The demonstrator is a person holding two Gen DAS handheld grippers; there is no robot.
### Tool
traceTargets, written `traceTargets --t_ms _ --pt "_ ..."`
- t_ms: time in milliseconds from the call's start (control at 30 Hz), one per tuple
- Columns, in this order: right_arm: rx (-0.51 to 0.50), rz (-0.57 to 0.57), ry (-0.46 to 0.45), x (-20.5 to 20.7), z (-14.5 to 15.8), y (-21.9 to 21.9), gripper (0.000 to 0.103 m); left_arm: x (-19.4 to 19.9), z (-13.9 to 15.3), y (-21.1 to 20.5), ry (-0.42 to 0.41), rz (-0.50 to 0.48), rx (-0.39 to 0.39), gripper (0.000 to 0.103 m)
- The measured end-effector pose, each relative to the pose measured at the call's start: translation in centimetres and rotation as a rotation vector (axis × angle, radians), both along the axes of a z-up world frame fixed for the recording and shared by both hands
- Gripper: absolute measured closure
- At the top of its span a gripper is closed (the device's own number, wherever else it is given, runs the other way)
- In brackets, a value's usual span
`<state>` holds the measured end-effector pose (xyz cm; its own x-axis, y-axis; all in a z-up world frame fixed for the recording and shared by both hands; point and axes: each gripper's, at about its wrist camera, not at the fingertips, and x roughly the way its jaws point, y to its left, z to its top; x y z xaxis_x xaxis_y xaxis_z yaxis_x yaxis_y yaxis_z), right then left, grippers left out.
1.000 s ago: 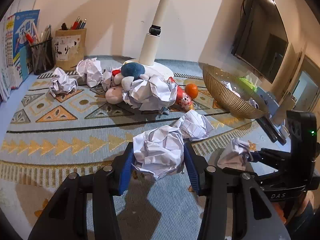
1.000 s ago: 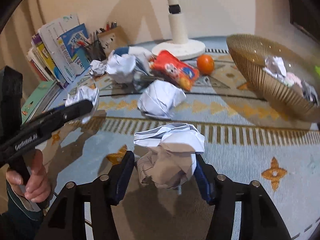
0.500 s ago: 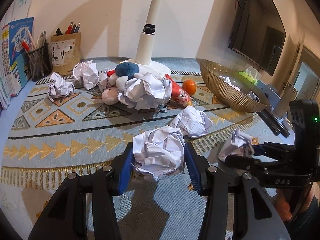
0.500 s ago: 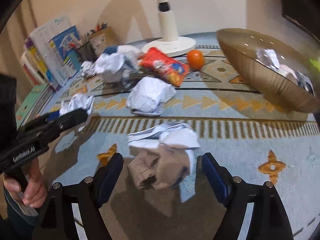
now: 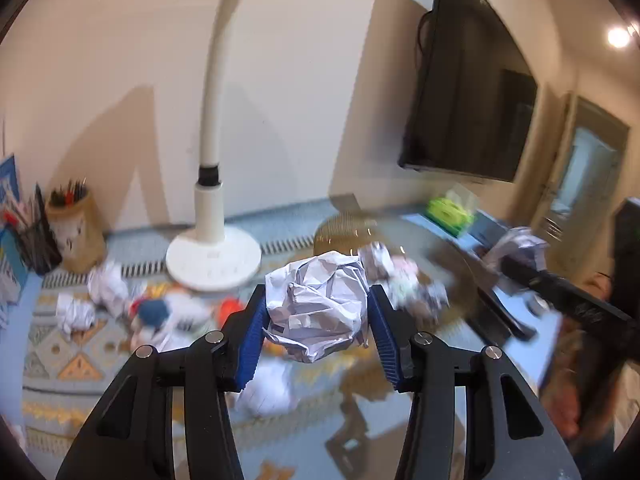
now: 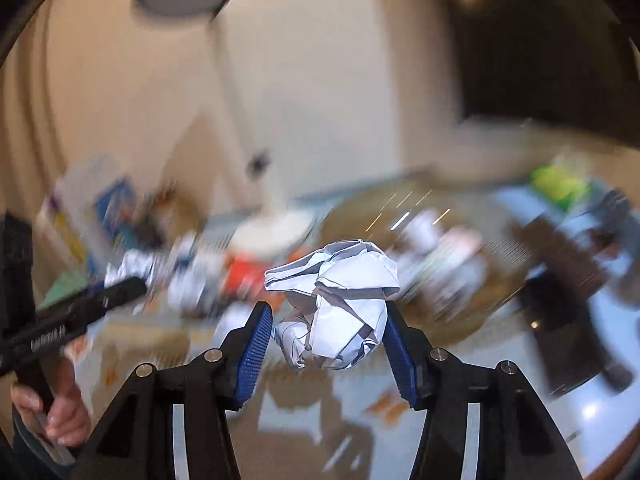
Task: Organize objects
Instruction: 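Carry both paper balls over the amber glass bowl, then open both tools to drop the paper balls into the bowl, then grasp a crumpled paper ball with each tool from the rug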
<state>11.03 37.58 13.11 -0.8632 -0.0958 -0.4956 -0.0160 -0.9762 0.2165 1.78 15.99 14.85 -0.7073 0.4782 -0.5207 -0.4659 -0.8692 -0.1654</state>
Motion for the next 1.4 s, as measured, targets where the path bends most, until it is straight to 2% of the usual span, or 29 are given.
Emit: traceTargets --t_ms 67,133,200,300,333,367,400,433,500,567,733,833,900,967,1033,1067,1167,1200,1233,1300,1333,1367,1400 --pt "-0.048 -0.077 0.034 -0.6 1.5 3.1 0.048 -1.4 -0.4 3.1 -0.017 0.034 -0.026 0.057" --pt "-0.152 -0.129 0.013 -2.4 1.6 6.9 0.048 -2.9 -1.2 5.9 -0.034 0.029 -0.036 0.057" --pt "-0.212 -0.144 -0.014 -4.1 0.9 9.3 0.048 -4.4 -1.9 8.3 -0.034 0.010 -0.048 0.057" --pt "-0.186 -0.175 -0.051 -6.3 0.1 11.2 0.048 -6.2 -2.5 10.3 -0.027 0.025 -0.050 0.057" --pt "-0.177 -0.178 -0.059 -7.0 0.0 11.3 0.047 -6.8 -2.7 10.8 -0.025 0.046 -0.039 0.052" --pt "-0.168 -0.188 -0.072 -7.8 -0.2 11.6 0.046 -7.6 -3.1 11.2 -0.025 0.075 -0.025 0.036" --pt "-0.161 -0.193 -0.085 -8.3 -0.5 11.9 0.042 -7.9 -3.4 11.5 -0.032 0.082 -0.017 0.022" --pt "-0.151 -0.189 -0.100 -8.9 -0.7 12.1 0.035 -8.4 -3.6 11.6 -0.045 0.088 -0.015 0.003" --pt "-0.123 -0.199 -0.120 -9.5 -1.4 12.5 0.032 -8.7 -4.1 11.1 -0.087 0.088 0.009 0.003" --pt "-0.113 -0.230 -0.128 -9.1 -2.1 12.8 0.032 -8.1 -3.8 10.0 -0.102 0.057 0.046 0.003" --pt "-0.142 -0.173 -0.121 -6.2 -2.7 11.8 0.032 -3.9 -1.1 5.0 -0.031 0.063 0.072 0.003" --pt "-0.174 -0.117 -0.101 -4.7 -2.3 9.7 0.031 -0.6 0.3 0.0 0.008 0.094 0.120 0.002" --pt "-0.191 -0.062 -0.087 -3.9 -1.8 7.6 0.031 1.3 0.7 -3.6 0.035 0.136 0.112 0.001" --pt "-0.240 0.029 -0.086 -3.6 -1.7 5.4 0.026 2.7 0.4 -7.0 0.057 0.168 0.068 0.001" --pt "-0.327 0.105 -0.099 -3.7 -2.6 3.4 0.007 3.1 -0.9 -9.7 0.054 0.223 0.031 0.001" --pt "-0.335 0.113 -0.108 -3.8 -3.3 2.2 0.007 2.8 -2.5 -11.8 0.032 0.276 0.001 0.001" --pt "-0.248 0.133 -0.153 -4.2 -6.1 -2.2 0.007 2.1 -6.9 -14.8 0.019 0.378 -0.074 0.001" --pt "-0.168 0.098 -0.148 -4.0 -7.2 -4.2 0.007 1.8 -8.6 -15.2 0.019 0.421 -0.132 0.001" --pt "-0.095 0.054 -0.128 -3.7 -7.9 -5.5 0.007 1.1 -10.5 -15.4 -0.019 0.426 -0.186 0.001" --pt "0.078 0.001 -0.085 -3.2 -8.9 -9.0 0.007 0.5 -11.3 -15.8 -0.093 0.372 -0.151 0.002" --pt "0.108 0.010 -0.085 -3.2 -9.2 -9.9 0.007 0.6 -10.9 -16.0 -0.072 0.372 -0.109 0.001" --pt "0.134 0.032 -0.090 -3.4 -9.5 -10.8 0.007 0.9 -10.7 -16.3 -0.038 0.396 -0.096 0.001" --pt "0.167 0.045 -0.097 -3.5 -9.7 -11.6 0.007 0.9 -10.8 -16.5 -0.037 0.415 -0.100 0.001"
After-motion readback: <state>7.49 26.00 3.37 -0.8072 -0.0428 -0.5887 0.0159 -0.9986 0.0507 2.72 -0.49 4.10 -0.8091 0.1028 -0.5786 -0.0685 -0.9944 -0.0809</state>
